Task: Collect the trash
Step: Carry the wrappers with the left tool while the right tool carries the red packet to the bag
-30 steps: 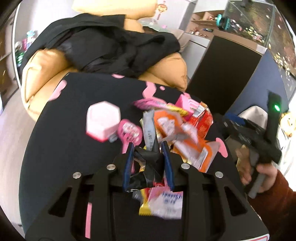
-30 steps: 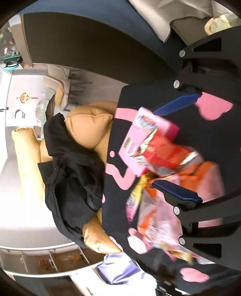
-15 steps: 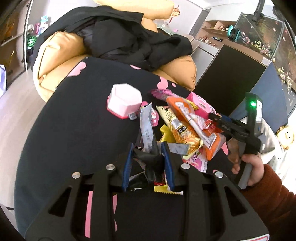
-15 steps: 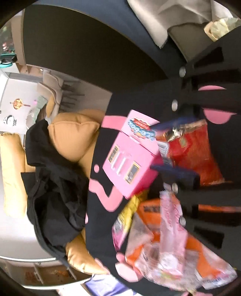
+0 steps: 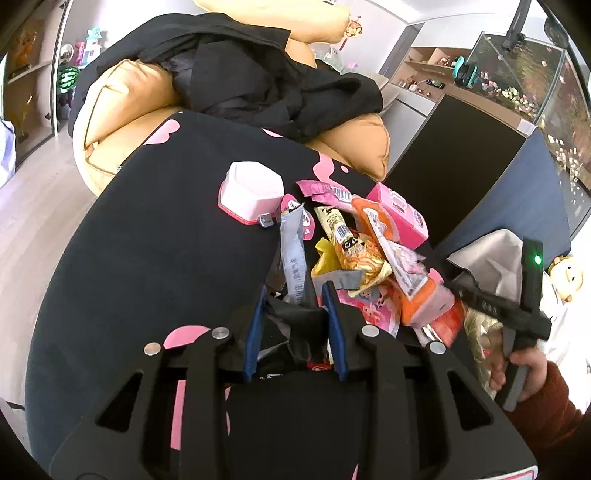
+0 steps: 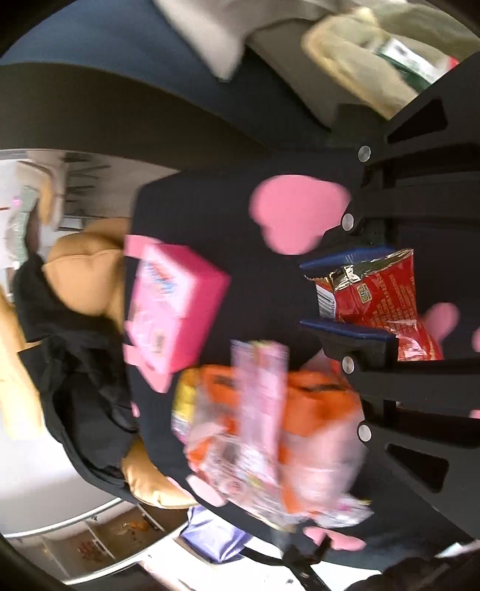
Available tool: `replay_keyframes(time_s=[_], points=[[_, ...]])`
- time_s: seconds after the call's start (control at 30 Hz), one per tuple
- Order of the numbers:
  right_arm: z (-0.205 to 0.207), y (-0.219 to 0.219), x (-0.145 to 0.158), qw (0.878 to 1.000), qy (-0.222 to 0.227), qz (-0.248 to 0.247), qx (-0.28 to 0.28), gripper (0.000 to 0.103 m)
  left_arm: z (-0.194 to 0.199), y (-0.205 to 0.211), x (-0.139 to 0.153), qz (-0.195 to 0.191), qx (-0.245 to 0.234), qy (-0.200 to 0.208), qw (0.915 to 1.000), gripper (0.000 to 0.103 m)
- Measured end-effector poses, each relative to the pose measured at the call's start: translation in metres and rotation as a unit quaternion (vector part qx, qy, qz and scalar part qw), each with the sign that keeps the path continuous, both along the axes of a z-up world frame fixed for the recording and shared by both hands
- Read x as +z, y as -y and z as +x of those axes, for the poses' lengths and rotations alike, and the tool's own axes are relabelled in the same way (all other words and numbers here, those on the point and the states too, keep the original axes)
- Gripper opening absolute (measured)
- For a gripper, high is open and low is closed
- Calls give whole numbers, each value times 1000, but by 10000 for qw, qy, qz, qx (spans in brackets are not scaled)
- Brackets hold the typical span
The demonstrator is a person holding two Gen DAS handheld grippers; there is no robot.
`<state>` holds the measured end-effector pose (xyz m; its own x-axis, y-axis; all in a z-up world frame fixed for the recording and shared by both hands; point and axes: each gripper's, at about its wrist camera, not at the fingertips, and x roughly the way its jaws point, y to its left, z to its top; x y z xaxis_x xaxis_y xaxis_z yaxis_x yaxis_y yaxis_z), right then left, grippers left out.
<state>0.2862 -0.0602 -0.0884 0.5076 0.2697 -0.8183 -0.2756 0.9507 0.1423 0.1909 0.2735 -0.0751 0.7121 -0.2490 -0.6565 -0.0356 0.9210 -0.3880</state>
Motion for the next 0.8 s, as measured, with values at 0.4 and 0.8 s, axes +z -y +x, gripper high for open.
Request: replay_keyframes(time_s=[0.4,0.8], points=[[-64,44,10,9985,328,439,-19,67,-5,18,1,15,-106,-44,9999,29],[-57,37,-26,9840,-332,1650,-578,67,-19,44,9,149,-270,35,9995,29]])
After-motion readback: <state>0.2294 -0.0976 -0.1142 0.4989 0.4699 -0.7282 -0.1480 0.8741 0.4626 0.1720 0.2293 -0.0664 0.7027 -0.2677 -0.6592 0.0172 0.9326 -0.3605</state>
